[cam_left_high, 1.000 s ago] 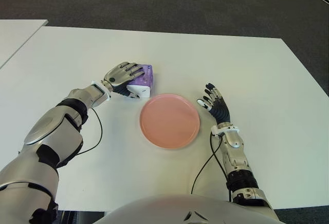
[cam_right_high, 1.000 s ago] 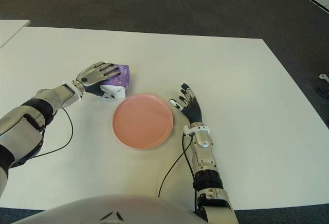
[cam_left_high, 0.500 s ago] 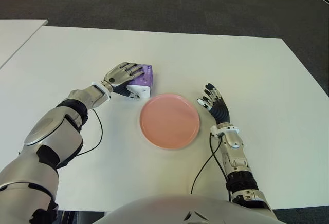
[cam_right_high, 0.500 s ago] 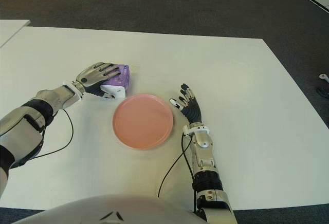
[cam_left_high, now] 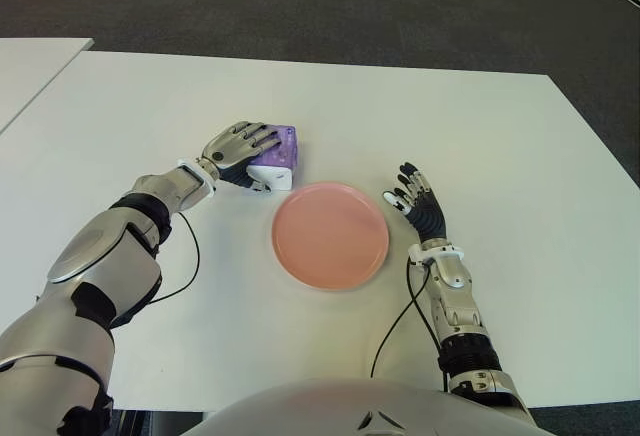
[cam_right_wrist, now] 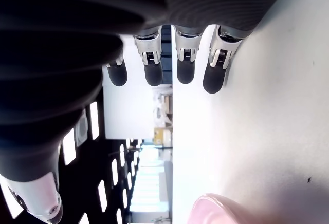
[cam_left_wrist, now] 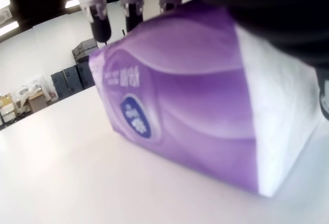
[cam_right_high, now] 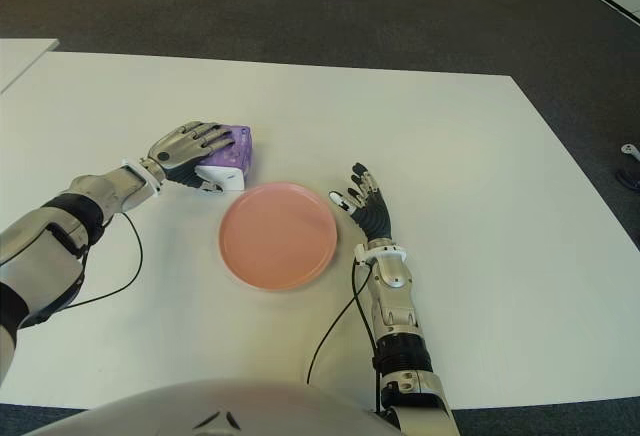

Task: Put the tissue paper into the plate.

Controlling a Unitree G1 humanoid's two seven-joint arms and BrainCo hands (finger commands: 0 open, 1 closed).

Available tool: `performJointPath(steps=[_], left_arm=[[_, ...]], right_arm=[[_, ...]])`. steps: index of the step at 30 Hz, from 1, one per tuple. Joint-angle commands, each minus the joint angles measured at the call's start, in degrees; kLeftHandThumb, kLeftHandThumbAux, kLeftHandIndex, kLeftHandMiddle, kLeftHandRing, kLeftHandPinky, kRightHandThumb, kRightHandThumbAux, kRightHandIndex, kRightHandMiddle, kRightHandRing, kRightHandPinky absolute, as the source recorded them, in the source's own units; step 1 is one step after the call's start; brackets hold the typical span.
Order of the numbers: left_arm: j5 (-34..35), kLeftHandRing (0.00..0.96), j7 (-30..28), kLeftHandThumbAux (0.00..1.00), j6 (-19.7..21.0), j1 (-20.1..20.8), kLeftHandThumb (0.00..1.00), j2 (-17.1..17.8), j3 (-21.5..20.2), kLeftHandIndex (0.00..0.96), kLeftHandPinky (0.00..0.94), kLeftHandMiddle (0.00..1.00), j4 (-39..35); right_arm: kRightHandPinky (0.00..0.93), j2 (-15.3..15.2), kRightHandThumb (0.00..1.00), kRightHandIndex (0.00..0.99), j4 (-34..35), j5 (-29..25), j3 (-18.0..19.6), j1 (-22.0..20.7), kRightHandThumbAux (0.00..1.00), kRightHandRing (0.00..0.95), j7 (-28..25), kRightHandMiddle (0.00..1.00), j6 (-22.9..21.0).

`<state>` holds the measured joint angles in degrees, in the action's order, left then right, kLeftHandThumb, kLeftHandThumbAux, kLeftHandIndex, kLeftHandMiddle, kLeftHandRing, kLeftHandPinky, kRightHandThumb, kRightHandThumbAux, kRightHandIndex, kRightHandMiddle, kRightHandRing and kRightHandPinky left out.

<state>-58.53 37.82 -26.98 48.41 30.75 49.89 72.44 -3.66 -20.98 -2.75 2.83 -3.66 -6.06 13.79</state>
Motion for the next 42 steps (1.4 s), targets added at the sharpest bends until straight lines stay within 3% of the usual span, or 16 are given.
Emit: performJointPath(steps=[1,4,6,9,15,24,42], left_arm=[[-1.6,0.0,0.0,0.45,0.6,-1.9,0.157,-1.0,1.3,0.0,0.0,0.0,1.5],[-2.1,0.116,4.9,0.527,2.5,-2.2,0.324,-1.4,1.5,0.103,0.134,0.113,1.6],[-2.3,0.314,8.7,0.603,3.9,-2.5,0.514,-1.7,1.6,0.272,0.358,0.297,1.6],[-2.2,0.517,14.7,0.651,5.2,-2.9,0.721,-2.2,1.1,0.352,0.572,0.46,2.0],[-2.7,0.711,22.8,0.665,5.7,-3.3,0.833,-2.6,1.5,0.398,0.762,0.536,2.8],[-3.4,0.812,27.6,0.666,5.0,-3.4,0.851,-3.2,1.8,0.406,0.827,0.55,3.9],[-2.9,0.835,28.1,0.666,3.8,-3.2,0.854,-3.3,1.4,0.403,0.824,0.548,4.4]], right_arm=[[0.0,0.4,0.0,0.0,-2.8,0.3,-0.5,3.0,0.686,0.0,0.2,0.0,-5.4],[0.0,0.4,0.002,0.0,-2.7,0.1,-0.3,2.9,0.692,0.0,0.4,0.0,-6.0],[0.0,0.3,0.005,0.0,-2.9,-0.1,-0.2,2.6,0.698,0.0,0.3,0.0,-6.2],[0.0,0.2,0.006,0.0,-3.6,-0.2,-0.1,2.5,0.707,0.0,-0.3,0.0,-5.5],[0.0,0.0,0.003,0.0,-4.4,-0.6,0.3,1.8,0.718,0.0,-0.8,0.0,-5.4],[0.0,0.0,0.0,0.0,-5.2,-0.8,0.6,1.8,0.727,0.0,-1.2,0.0,-4.2],[0.0,-0.7,0.0,0.0,-5.2,-0.5,0.1,1.9,0.68,0.0,-2.4,0.0,-3.0]])
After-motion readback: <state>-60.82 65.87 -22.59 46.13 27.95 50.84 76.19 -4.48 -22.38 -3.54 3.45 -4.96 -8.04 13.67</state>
